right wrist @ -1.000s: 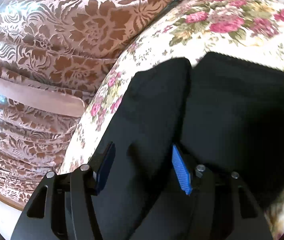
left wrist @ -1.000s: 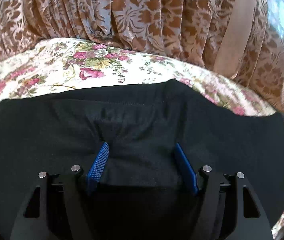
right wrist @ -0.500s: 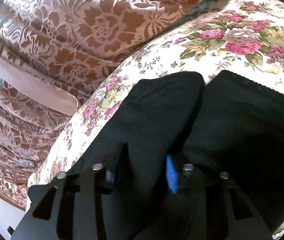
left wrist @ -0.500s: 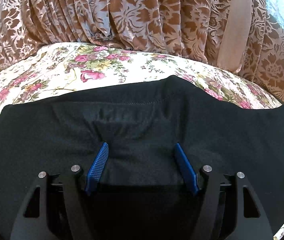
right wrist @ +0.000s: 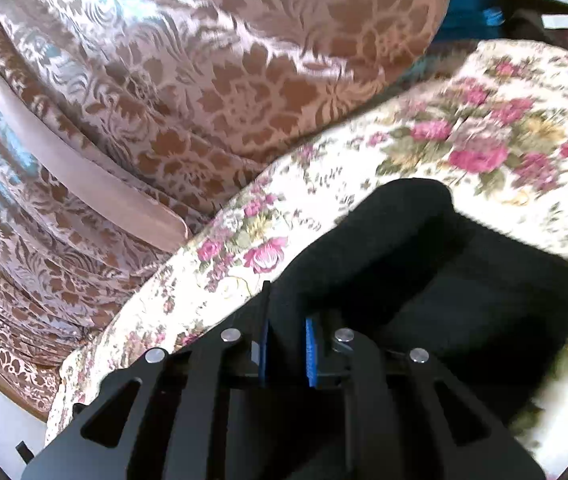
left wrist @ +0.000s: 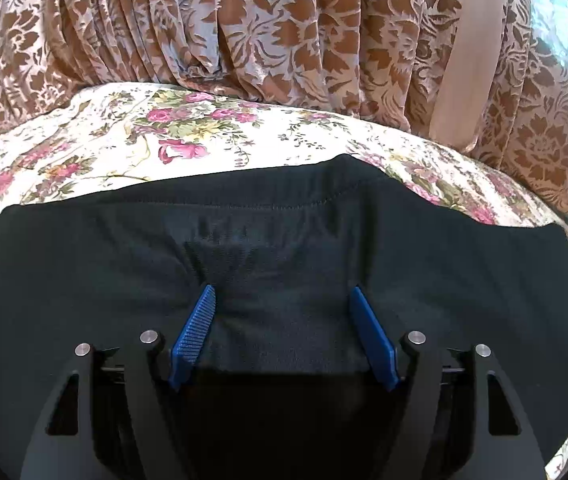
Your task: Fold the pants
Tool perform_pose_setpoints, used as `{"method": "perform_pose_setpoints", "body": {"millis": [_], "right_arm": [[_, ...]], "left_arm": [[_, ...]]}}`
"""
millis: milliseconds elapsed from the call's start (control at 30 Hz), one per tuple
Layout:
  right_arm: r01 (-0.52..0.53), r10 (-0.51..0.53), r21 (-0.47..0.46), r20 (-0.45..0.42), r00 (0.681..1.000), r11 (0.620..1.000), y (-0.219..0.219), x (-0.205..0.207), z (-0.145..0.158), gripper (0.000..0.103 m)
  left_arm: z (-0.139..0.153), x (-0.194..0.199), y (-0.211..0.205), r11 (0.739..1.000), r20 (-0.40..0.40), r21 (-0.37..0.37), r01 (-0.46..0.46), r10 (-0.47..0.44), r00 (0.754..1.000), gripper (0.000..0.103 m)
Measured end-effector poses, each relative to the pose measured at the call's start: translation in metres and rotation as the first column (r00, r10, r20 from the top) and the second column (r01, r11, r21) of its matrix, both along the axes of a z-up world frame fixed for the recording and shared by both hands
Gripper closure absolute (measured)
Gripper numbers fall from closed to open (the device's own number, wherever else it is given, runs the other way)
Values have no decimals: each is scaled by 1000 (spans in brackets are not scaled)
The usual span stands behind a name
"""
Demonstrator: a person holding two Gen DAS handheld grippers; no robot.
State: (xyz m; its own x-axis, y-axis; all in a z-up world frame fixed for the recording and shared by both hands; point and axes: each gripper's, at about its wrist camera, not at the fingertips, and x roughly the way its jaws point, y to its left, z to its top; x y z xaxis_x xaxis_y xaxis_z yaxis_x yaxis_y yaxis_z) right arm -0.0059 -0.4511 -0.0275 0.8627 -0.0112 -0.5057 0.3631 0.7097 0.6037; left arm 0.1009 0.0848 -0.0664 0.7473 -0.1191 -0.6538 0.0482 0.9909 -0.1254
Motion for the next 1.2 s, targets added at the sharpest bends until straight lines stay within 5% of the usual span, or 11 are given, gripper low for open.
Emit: {"method": "perform_pose_setpoints", "body": {"millis": [167, 367, 533, 633, 833, 900, 1000, 1067, 1200], "right_arm": [[52, -52, 5, -5, 999, 999, -9, -42, 2, 91], [39, -33, 75, -79, 996, 996, -16, -61, -31, 89], [50, -45, 136, -40, 998, 989, -27, -70, -40, 57], [93, -91, 184, -21, 996, 979, -40, -77, -43, 52], [84, -89, 238, 8, 996, 968, -60, -75, -47, 64], [64, -68, 249, 9, 998, 966, -65, -71, -48, 85], [89, -87, 233, -19, 996, 968, -71, -71, -41, 93], [118, -114, 214, -31, 993, 970, -76, -76, -39, 93], [132, -115, 185, -102, 988, 974, -83, -75, -51, 94]], "left_arm": [[1, -1, 2, 999, 9, -34, 16, -15, 1000, 31], [1, -2, 1, 999, 9, -35, 14, -14, 1000, 31], [2, -3, -3, 1000, 6, -13, 21, -21, 1000, 29], [5, -5, -14, 998, -17, 42, 41, -40, 999, 28], [16, -22, -47, 977, -2, -20, 213, -213, 977, 28], [16, -29, -70, 947, 2, -25, 321, -321, 947, 28], [7, -43, -106, 890, -17, 88, 448, -449, 894, 28], [-1, -48, -115, 877, -23, 152, 455, -457, 889, 27], [-5, -43, -106, 885, -25, 89, 457, -457, 889, 27]]}}
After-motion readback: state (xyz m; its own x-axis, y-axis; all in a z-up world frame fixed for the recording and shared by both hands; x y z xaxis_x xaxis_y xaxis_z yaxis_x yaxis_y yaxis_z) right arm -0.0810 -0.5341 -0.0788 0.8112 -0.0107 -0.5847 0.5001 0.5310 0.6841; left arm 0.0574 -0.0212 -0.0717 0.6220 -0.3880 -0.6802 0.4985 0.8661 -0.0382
